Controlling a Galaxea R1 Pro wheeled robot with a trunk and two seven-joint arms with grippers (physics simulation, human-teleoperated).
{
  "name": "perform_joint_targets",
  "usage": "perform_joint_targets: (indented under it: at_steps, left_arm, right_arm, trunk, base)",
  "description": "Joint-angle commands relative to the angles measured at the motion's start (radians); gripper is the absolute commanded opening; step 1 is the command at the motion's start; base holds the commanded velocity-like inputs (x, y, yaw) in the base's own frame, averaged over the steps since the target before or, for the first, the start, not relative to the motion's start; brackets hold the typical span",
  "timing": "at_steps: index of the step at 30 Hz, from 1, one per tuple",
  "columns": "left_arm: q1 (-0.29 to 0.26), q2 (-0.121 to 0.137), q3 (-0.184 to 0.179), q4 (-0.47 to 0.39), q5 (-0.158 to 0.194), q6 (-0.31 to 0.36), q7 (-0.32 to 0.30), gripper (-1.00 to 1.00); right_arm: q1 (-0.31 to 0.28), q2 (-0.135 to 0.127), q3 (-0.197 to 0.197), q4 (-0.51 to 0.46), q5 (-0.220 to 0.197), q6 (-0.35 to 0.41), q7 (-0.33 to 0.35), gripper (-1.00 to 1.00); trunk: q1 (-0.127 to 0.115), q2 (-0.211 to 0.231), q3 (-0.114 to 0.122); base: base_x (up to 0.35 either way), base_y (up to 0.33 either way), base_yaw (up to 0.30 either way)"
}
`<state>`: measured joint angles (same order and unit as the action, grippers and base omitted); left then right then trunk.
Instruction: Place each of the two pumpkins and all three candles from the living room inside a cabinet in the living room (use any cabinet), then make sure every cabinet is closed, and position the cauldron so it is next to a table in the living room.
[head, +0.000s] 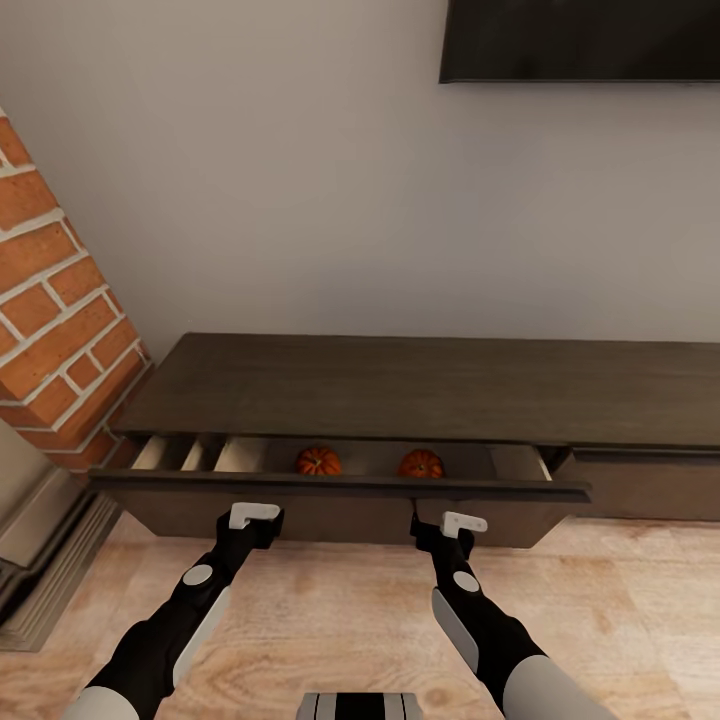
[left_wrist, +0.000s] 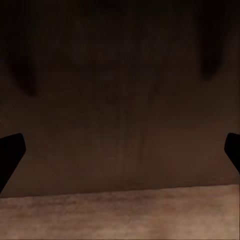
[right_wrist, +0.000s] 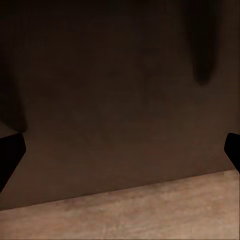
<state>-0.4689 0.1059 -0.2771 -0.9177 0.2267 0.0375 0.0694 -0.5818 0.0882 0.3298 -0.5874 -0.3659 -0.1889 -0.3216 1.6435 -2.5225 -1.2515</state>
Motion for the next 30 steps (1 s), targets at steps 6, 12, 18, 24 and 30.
perform_joint_targets:
  at_steps: [6, 12, 18, 24, 30]
  left_arm:
    - [0.0, 0.001, -0.005, -0.002, 0.01, 0.004, 0.007, 1.0]
    - [0.0, 0.001, -0.005, -0.002, 0.01, 0.004, 0.007, 1.0]
    - [0.0, 0.001, -0.005, -0.002, 0.01, 0.004, 0.007, 1.0]
    - [0.0, 0.001, -0.005, -0.002, 0.01, 0.004, 0.007, 1.0]
    - [0.0, 0.001, -0.005, -0.003, 0.01, 0.004, 0.007, 1.0]
  right_arm:
    - [-0.001, -0.001, 0.008, 0.0, -0.008, -0.006, -0.005, 1.0]
    - [-0.001, -0.001, 0.008, 0.0, -0.008, -0.006, -0.005, 1.0]
    - [-0.001, -0.001, 0.008, 0.0, -0.008, -0.006, -0.005, 1.0]
    - [-0.001, -0.001, 0.007, 0.0, -0.008, -0.006, -0.005, 1.0]
    - [-0.001, -0.001, 0.006, 0.0, -0.008, -0.006, -0.005, 1.0]
  trunk:
    - [0.0, 0.0, -0.001]
    - [0.0, 0.0, -0.001]
    - [0.0, 0.0, -0.001]
    - [0.0, 0.0, -0.001]
    - [0.0, 0.0, -0.001]
  base:
    - [0.217, 0.0, 0.0]
    - [0.096, 0.0, 0.0]
    - [0.136, 0.0, 0.0]
    - [0.041, 0.014, 0.0]
    - [0.106, 0.035, 0.0]
